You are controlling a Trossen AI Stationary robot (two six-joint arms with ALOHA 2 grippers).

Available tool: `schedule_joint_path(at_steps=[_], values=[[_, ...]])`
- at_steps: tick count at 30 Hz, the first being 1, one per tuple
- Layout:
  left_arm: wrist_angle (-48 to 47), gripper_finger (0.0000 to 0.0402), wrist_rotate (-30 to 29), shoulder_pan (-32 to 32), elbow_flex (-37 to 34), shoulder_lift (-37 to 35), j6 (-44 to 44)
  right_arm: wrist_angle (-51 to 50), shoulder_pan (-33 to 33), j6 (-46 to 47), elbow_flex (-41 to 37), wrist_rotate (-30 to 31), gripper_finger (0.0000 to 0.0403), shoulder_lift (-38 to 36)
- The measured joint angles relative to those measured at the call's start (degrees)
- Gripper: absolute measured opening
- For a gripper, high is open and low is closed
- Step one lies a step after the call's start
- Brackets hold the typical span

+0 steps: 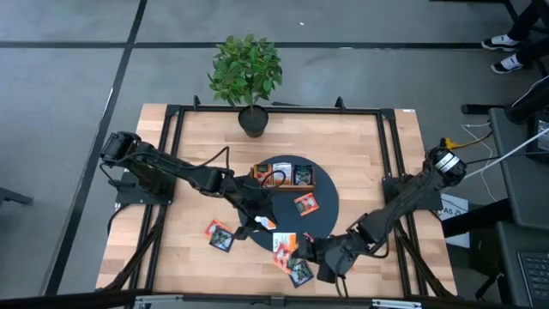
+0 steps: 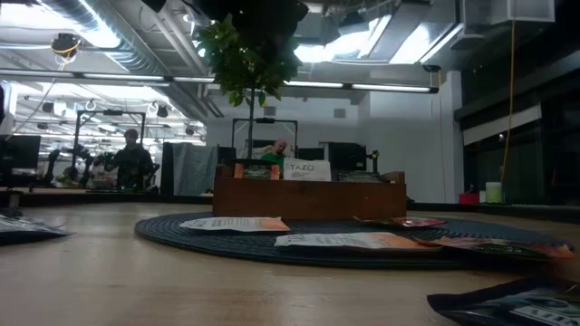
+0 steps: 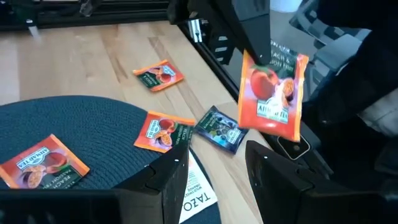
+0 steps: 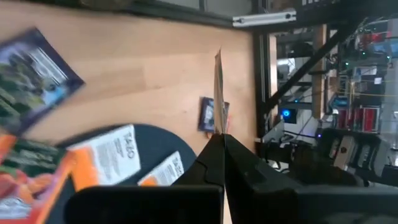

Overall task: Pick & Place Tea
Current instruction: Put the orange tea bag into the left side of the wooden organizer

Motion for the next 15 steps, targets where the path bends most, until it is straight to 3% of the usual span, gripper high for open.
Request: schedule_joint_path(at_steps=[7,15], values=[[-0.02,0.0157,-3.56,0.02,0.0,0.0,1.03,-0.02,-3.33,-6.96,0.0,-1.25,0.0,0.0],[-0.9,0.0157,-3.23,0.02,0.0,0.0,0.57,-0.7,-7.21,-12.47,-0.02,-3.79,0.0,0.0]])
